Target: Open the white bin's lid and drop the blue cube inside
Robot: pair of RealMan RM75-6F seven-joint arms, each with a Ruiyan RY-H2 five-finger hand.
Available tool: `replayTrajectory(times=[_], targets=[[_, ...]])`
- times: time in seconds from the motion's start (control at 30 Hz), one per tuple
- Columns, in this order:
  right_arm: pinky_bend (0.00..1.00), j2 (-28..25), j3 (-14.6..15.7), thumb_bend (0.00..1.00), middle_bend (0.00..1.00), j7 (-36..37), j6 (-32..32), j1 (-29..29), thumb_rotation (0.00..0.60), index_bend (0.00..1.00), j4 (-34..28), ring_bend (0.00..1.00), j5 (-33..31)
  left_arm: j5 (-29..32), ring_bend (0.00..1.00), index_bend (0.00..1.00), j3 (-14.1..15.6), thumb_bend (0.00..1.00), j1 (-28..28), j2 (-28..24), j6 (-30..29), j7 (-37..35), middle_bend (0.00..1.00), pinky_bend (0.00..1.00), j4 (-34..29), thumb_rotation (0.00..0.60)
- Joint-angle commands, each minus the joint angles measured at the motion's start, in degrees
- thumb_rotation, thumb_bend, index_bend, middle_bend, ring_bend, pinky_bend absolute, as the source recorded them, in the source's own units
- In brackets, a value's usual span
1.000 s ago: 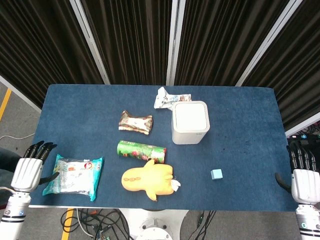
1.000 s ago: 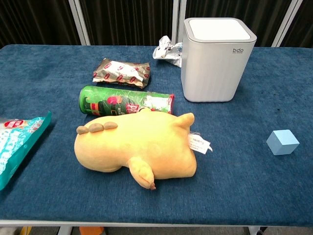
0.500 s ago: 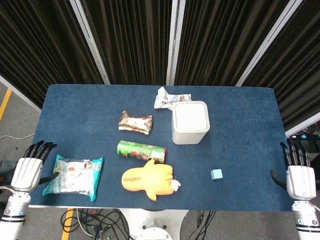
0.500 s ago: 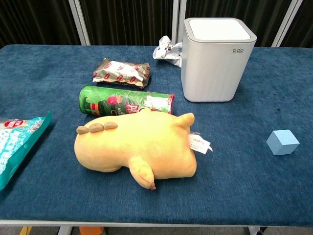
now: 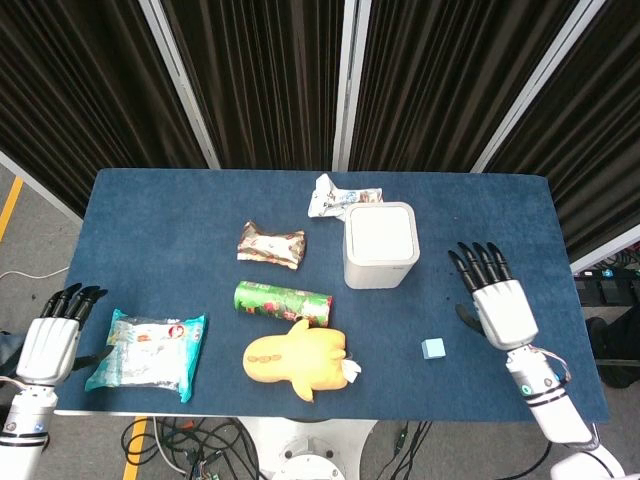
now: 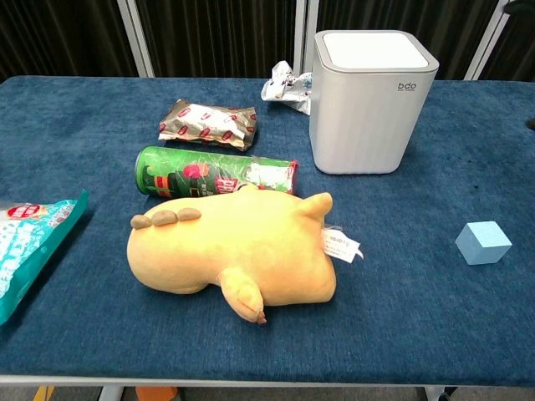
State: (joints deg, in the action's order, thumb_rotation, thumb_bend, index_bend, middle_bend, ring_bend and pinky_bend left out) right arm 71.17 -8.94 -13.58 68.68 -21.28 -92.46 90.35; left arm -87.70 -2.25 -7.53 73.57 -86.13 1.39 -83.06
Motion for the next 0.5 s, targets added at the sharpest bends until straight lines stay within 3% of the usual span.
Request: replayTrajectory(times=[0.03, 0.2, 0.5], targets=[[0.0, 3.16, -2.08, 0.26, 0.09, -4.07, -5.96, -5.36, 0.6, 0.0, -1.17, 0.0, -2.39, 0.24, 0.09, 0.18, 0.01, 0.04, 0.16, -0.07, 0.05, -0.44, 0.17, 0.17, 0.36, 0.6], [0.0, 6.21, -2.83, 0.27, 0.11, -5.54, -8.8, -8.95, 0.6, 0.0, -1.02, 0.0, -4.0, 0.55, 0.09, 0.18, 0.03, 0.04, 0.48, -0.34, 0.01, -1.99, 0.17, 0.16, 1.26, 0.6], [0.0, 8.58, -2.12, 0.27, 0.16, -7.5, -8.48, -10.75, 0.6, 0.0, -0.73, 0.0, -5.3, 0.37, 0.09, 0.18, 0.17, 0.04, 0.87, -0.28, -0.35, -3.58, 0.17, 0.16, 2.28, 0.6]])
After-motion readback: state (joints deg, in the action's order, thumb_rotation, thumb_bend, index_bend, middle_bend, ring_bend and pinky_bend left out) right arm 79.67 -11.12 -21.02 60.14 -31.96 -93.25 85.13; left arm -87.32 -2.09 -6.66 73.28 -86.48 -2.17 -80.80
